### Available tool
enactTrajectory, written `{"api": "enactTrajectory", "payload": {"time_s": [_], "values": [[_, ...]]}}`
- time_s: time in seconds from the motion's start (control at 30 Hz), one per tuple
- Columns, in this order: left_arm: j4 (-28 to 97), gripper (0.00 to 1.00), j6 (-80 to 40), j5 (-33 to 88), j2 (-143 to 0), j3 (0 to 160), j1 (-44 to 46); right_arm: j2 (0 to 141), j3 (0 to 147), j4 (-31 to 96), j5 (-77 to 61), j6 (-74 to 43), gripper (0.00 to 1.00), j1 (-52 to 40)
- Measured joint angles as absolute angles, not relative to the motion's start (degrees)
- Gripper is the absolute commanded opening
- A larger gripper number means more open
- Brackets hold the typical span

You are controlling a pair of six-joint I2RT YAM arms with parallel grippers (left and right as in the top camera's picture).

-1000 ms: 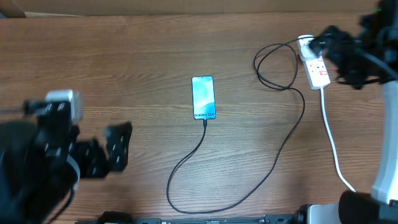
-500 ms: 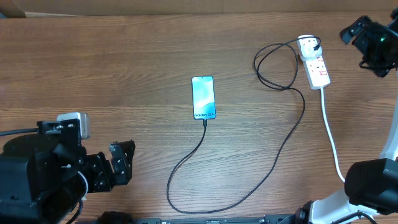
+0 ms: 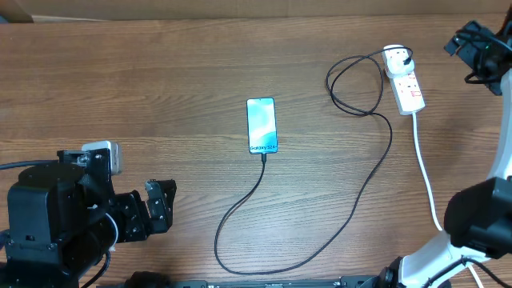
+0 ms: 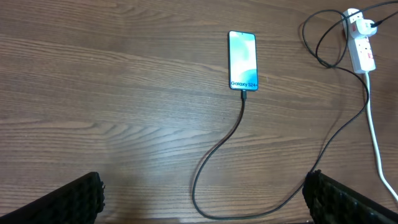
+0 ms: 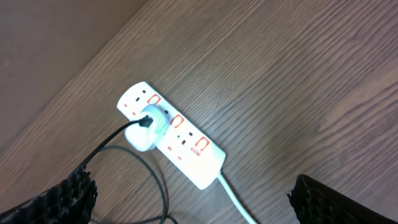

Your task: Plug charger to phone and switch on socket

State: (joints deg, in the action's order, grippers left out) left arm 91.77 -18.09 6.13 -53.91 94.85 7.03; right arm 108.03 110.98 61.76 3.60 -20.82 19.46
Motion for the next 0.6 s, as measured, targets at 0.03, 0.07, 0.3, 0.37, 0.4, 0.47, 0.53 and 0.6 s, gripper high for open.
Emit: {"api": "enactTrajectory", "payload": {"time_s": [0.03,0.07,0.3,0.37,0.4,0.47,0.53,0.6], "values": [[91.7,0.99,-18.1,6.1,-53.9,94.8,7.0,108.3,111.0,61.1,3.8,-20.7,1.00,19.5],[91.7,1.00,-18.1,6.1,-53.9,94.8,7.0,108.4,111.0,59.9,4.1,-20.5,1.00,19.5],[91.7,1.00,-18.1,6.1,-53.9,94.8,7.0,112.3,111.0,54.2,8.5,-19.5,1.00,19.5],[91.7,1.00,-18.1,6.1,-53.9,94.8,7.0,115.0,111.0,52.6,9.1,-19.0,1.00,19.5],[91.7,1.00,-18.1,6.1,-53.9,94.8,7.0,116.3,111.0,51.9,9.2,-18.6,1.00,19.5],[91.7,1.00,-18.1,6.1,-53.9,94.8,7.0,119.4,111.0,50.1,9.5,-16.7,1.00,19.5],[91.8,0.99,-18.1,6.1,-53.9,94.8,7.0,121.4,111.0,48.9,9.6,-14.7,1.00,19.5],[91.8,1.00,-18.1,6.1,-53.9,94.8,7.0,123.4,111.0,48.0,9.7,-12.3,1.00,19.5]]}}
